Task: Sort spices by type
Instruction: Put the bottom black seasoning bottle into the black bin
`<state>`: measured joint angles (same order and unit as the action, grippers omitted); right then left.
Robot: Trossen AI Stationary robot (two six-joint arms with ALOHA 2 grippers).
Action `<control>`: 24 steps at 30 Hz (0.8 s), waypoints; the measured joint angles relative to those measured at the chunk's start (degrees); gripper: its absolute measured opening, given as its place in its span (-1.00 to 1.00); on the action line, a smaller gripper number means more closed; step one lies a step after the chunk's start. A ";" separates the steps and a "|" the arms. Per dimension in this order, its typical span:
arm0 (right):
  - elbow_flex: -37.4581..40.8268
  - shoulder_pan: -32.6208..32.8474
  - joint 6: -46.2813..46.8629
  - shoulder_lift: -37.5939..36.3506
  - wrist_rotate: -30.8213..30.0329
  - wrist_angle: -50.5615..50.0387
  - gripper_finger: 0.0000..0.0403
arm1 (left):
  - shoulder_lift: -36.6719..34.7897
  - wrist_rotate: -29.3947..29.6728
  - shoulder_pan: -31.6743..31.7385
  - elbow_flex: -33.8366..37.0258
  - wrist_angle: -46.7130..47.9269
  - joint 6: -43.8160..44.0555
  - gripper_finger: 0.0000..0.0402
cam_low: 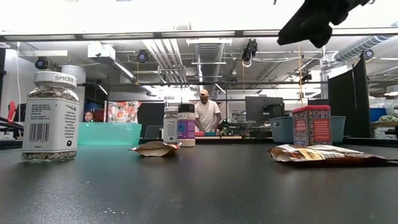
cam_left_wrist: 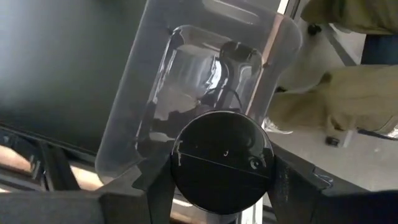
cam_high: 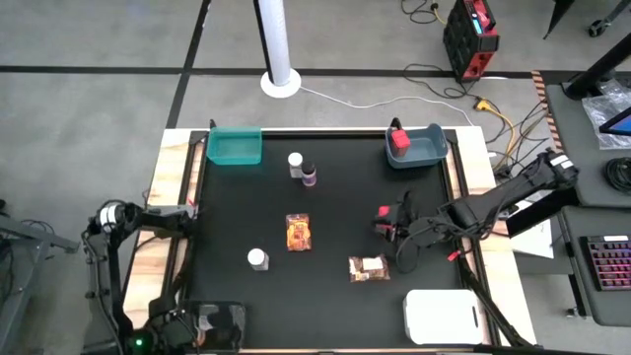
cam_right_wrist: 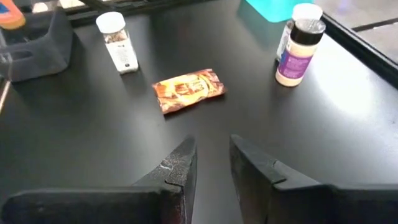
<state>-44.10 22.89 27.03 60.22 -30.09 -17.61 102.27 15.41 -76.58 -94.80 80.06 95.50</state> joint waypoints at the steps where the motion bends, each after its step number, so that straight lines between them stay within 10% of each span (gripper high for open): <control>1: 0.00 0.00 0.02 0.52 -0.01 0.10 -0.57 | 0.12 0.00 0.00 0.00 0.03 0.03 -0.08; 24: 0.00 -0.02 0.41 5.93 -0.07 3.42 -0.57 | -0.06 7.36 0.02 7.90 -0.40 1.03 -0.08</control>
<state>-44.10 22.87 27.44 66.15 -30.15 -14.20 102.21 22.78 -76.55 -86.90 79.66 96.53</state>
